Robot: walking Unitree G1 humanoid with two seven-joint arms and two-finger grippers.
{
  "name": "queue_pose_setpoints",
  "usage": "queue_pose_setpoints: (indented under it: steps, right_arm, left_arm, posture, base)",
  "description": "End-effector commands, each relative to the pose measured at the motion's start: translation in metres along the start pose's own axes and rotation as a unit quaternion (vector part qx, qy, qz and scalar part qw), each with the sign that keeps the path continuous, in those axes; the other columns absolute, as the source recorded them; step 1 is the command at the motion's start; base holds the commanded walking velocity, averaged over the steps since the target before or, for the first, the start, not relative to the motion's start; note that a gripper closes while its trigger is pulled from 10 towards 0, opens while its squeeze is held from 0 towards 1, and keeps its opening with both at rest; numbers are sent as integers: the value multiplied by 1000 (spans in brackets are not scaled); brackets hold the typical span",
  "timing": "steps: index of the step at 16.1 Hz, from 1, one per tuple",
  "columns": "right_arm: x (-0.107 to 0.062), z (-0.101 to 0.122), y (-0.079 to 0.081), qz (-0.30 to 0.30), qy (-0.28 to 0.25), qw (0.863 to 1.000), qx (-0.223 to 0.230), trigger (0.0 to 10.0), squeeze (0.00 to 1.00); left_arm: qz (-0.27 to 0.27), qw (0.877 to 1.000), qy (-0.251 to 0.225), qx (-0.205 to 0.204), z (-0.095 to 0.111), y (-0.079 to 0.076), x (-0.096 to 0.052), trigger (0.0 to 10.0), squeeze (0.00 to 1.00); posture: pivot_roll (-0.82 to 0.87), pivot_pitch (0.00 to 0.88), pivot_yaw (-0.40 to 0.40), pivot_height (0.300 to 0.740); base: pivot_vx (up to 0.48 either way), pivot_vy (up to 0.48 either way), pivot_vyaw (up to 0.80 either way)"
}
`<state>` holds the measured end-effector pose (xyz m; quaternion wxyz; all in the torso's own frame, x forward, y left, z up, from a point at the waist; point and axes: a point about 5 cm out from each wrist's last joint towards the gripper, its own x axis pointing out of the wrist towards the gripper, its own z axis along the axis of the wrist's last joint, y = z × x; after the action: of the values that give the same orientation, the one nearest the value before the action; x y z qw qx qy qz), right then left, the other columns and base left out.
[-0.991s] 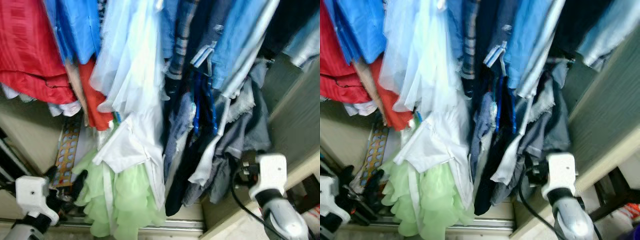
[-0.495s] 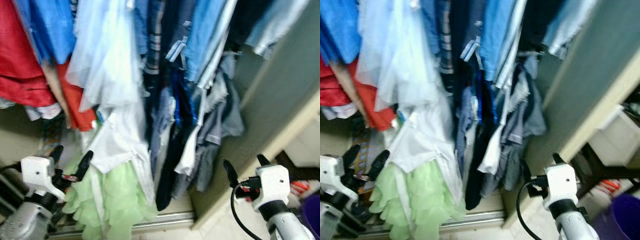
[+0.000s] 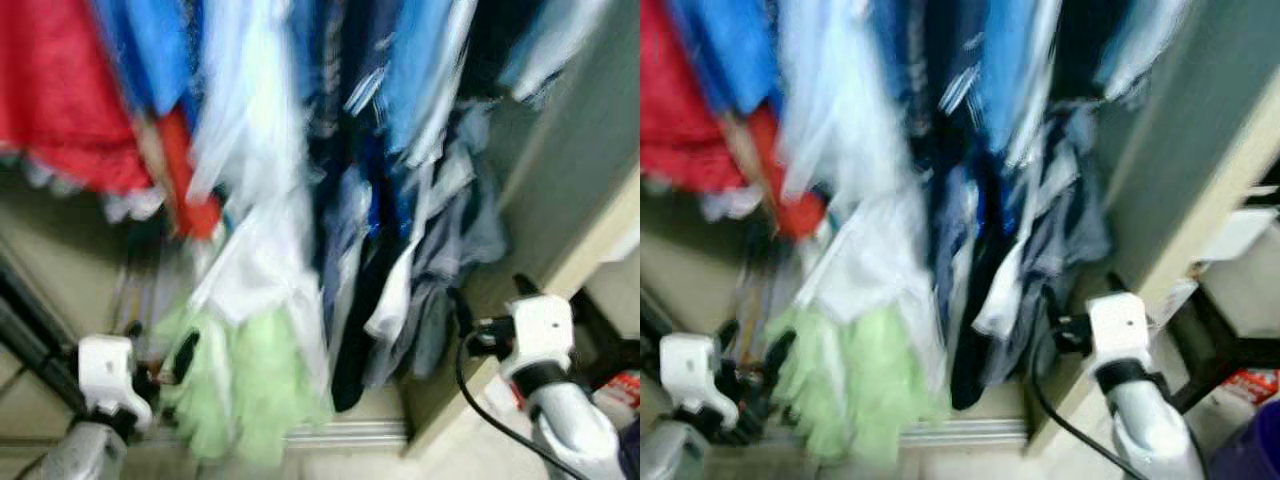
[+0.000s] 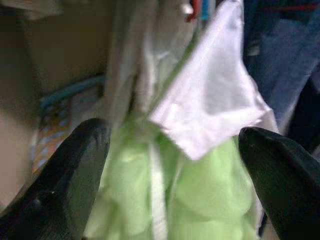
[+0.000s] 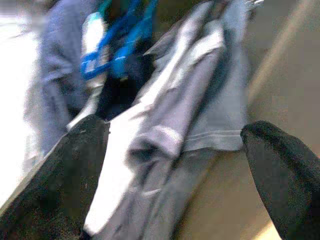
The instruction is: Clean up the room
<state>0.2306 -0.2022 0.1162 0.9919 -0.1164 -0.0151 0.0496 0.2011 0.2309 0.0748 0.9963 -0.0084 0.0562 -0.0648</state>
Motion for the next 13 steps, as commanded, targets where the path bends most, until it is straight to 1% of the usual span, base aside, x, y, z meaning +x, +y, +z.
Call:
queue_pose_setpoints:
  steps: [1,2,3,6,7,8,9,10,11,13]
  right_arm:
    - [4,3,-1,-5,-7,1000,-4,10000,0]
    - [7,4,3,-1,-12,1000,-3,10000,0]
    - [9,7,6,6,-19,1000,-1,10000,0]
    - [11,6,10,17,-19,1000,-8,10000,0]
    - [11,6,11,19,-19,1000,-9,10000,0]
    - [12,5,12,22,-19,1000,-12,10000,0]
    - [13,5,14,25,-19,999,-13,10000,0]
    - [13,5,14,26,-18,999,-13,10000,0]
    - [16,5,15,28,-20,999,-13,10000,0]
    - [20,6,15,29,-21,999,-14,10000,0]
  left_arm:
    - [-14,1000,-15,-2,7,-1,4,10000,0]
    - [-9,1000,-15,-1,7,0,5,10000,0]
    - [-5,1000,-15,15,6,0,7,10000,0]
    - [0,1000,-16,23,5,-2,10,10000,0]
    - [8,999,-13,29,4,-2,11,10000,0]
    - [5,1000,1,20,1,-1,12,10000,0]
    - [-18,1000,15,5,-2,-1,14,10000,0]
    - [-25,1000,19,2,-3,-2,14,10000,0]
    - [-17,999,14,28,-5,-1,16,10000,0]
    - [1,999,7,42,-5,-2,17,10000,0]
  posture:
    - [31,0,-42,740]
    - [34,0,-41,740]
    - [36,0,-39,740]
    - [38,0,-35,740]
    - [38,0,-34,740]
    - [35,0,-32,740]
    - [35,0,-32,740]
    - [35,0,-32,740]
    - [36,0,-39,740]
    - [37,0,-41,740]
  base:
    - [0,0,0]
    - [0,0,0]
    - [0,0,0]
    - [0,0,0]
    - [0,0,800]
    - [0,0,800]
    - [0,0,800]
    - [0,0,800]
    - [0,0,800]
    - [0,0,800]
